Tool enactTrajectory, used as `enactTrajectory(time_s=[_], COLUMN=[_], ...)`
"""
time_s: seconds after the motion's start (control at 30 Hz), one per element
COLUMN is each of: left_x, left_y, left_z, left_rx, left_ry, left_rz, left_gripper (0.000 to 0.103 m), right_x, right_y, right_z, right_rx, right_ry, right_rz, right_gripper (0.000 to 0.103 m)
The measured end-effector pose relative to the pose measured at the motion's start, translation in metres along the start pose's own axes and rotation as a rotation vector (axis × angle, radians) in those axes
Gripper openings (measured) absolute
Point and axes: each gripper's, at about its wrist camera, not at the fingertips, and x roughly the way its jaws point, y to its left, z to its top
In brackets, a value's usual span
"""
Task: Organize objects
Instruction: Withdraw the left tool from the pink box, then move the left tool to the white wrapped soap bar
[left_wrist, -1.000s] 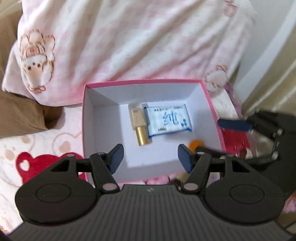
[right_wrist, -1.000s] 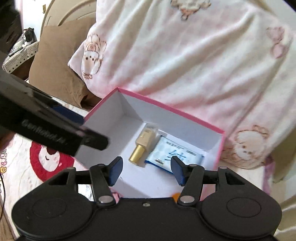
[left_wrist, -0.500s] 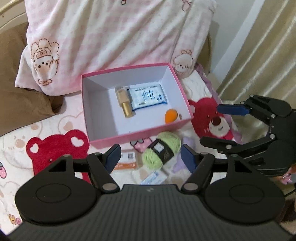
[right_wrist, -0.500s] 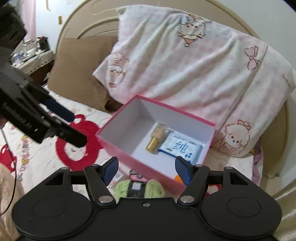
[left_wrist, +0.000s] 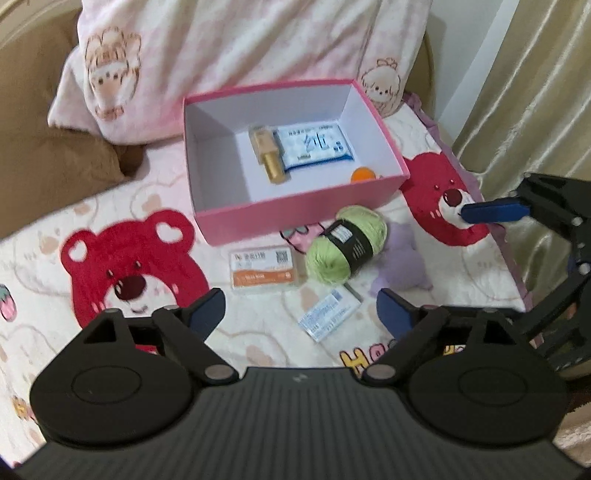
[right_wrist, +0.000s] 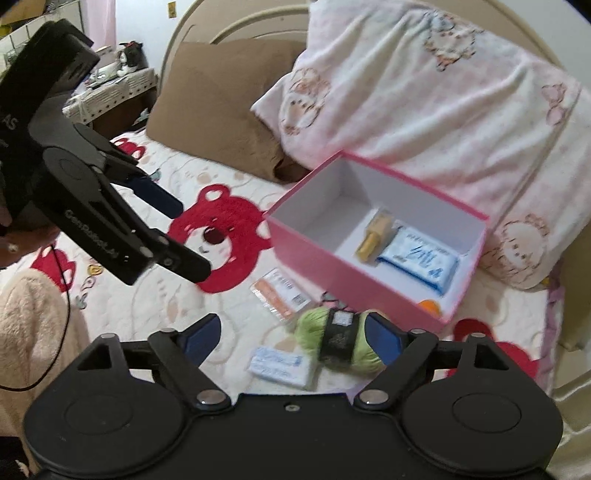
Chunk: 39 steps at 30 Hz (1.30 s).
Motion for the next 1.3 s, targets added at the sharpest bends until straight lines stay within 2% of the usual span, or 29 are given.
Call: enactTrajectory(time_s=[0.1,0.23,0.37,0.43,0.63,0.7,0.77,0.9,1.03,1.13,1.2,1.3], left_x=[0.008,0.021,0.044,0.061,0.099,0.104,0.109,0.124,0.144,0.163,0.173,0.18], left_y=[-0.003,-0.003,0.002,0.007,0.018,0.019,0.017,0.019,0.017,0.022,0.025,0.026], left_z=[-0.009,-0.02,-0.03,-0.035,-0.043,-0.049,-0.054,-0.061,-0.066,-0.071,-0.075,-0.081], left_rx=[-0.004,-0.008,-0.042,-0.076,-0.125,-0.173,-0.162,-0.202,-0.2,-0.234,-0.252,-0.27], left_ry=[0.009,-0.012,0.002,0.005,-0.004,-0.023,-0.047,-0.043,-0.034,-0.011,0.013,0.008], left_rz=[-0.038,-0.023,-0.048,-0.017,0.048,0.093,0.076,0.027,0.016,-0.012,-0.049,-0.077], left_gripper=[0.095,0.097,0.097,0.097,0.097,0.097,0.097,0.095,0.093,0.084,0.072,0.058], right_x=[0.018,0.041,0.062,0.08,0.122,0.133,0.141,0.151,0.161,0.171,0.175,0.175], right_y=[0.003,0.004,0.002,0.005,0.012,0.012,0.011,0.007,0.004,0.001,-0.002,0.0], right_z=[-0.005,-0.018,-0.036,-0.044,-0.064,-0.071,-0.077,-0.087,-0.096,-0.101,-0.104,-0.108], right_rx=[0.012,0.024,0.027,0.015,0.007,0.017,0.033,0.08,0.104,0.126,0.148,0.14], right_ry=[0.006,0.035,0.046,0.051,0.097,0.116,0.112,0.088,0.086,0.113,0.11,0.094], right_rz=[0.023,0.059,0.085,0.092,0.085,0.074,0.059,0.032,-0.008,-0.037,-0.043,-0.053], right_gripper=[0.09,0.09,0.09,0.09,0.09,0.09,0.09,0.09,0.09,0.09,0.09,0.087])
